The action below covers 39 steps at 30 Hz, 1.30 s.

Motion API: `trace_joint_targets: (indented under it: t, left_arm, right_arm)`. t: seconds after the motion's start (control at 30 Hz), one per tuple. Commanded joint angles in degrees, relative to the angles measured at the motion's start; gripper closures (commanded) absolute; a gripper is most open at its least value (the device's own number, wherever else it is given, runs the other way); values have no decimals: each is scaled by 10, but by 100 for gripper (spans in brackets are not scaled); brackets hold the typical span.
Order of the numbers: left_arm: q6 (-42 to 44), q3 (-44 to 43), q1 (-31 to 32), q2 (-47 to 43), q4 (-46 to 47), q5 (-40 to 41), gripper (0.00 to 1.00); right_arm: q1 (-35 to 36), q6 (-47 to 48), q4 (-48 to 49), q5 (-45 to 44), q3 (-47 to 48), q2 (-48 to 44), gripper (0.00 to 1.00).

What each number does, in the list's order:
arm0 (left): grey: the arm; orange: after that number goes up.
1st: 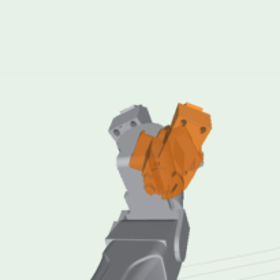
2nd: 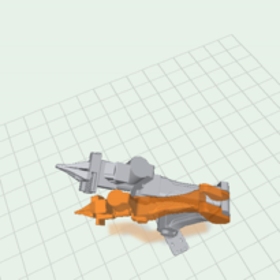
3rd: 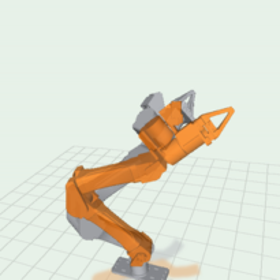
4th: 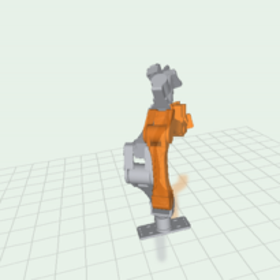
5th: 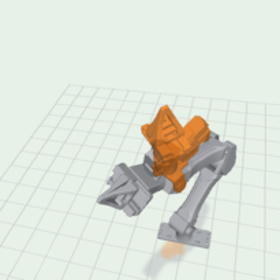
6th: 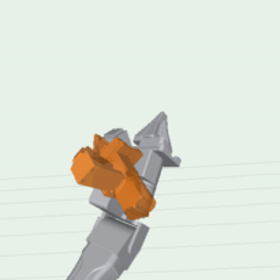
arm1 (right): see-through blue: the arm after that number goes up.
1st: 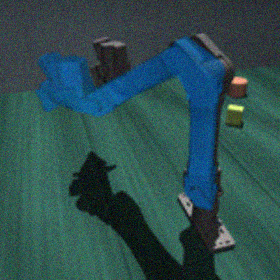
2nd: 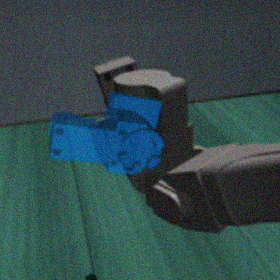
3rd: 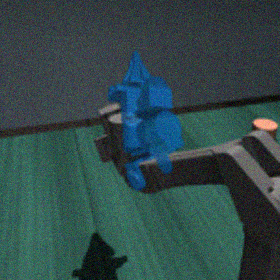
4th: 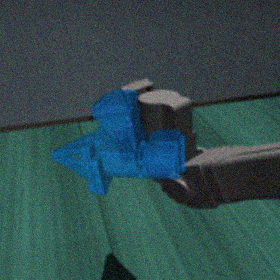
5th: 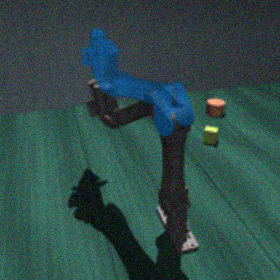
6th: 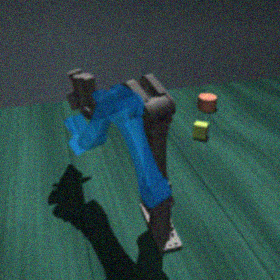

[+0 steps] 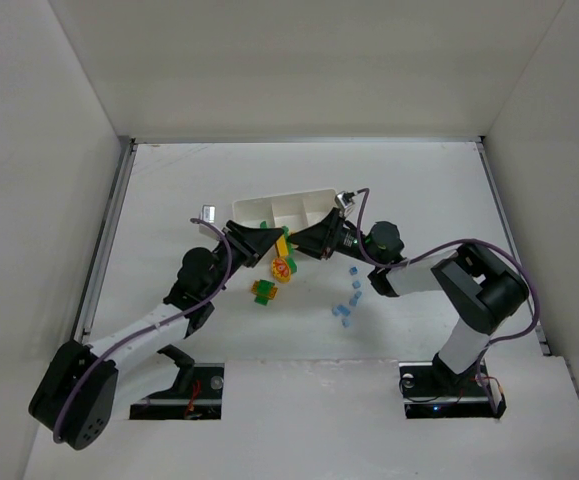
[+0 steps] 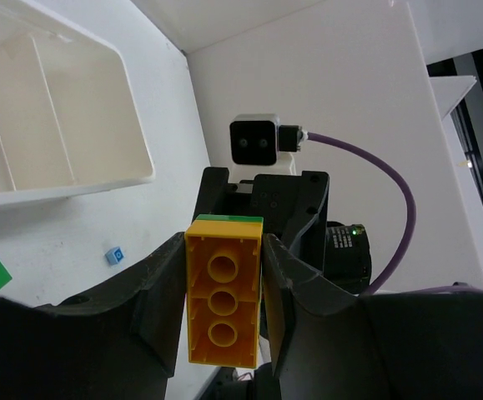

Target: Sort the legos into containers by color

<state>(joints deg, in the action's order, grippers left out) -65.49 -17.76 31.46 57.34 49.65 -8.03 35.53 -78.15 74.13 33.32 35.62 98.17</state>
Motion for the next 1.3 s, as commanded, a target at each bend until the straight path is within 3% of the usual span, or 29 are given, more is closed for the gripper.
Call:
trace_joint_targets:
  t: [0.0, 0.6, 1.27]
  left_arm:
    - [-30, -11, -5, 9, 22, -33, 81]
    - [-31, -5, -24, 12, 18, -41, 82]
    - [5, -7, -57, 4, -28, -46, 83]
  right_arm:
    - [-1, 19, 63, 17, 18, -15, 41]
    - [-5, 26, 65, 0, 2, -25, 71]
    - [-60, 37, 70, 3, -42, -76, 73]
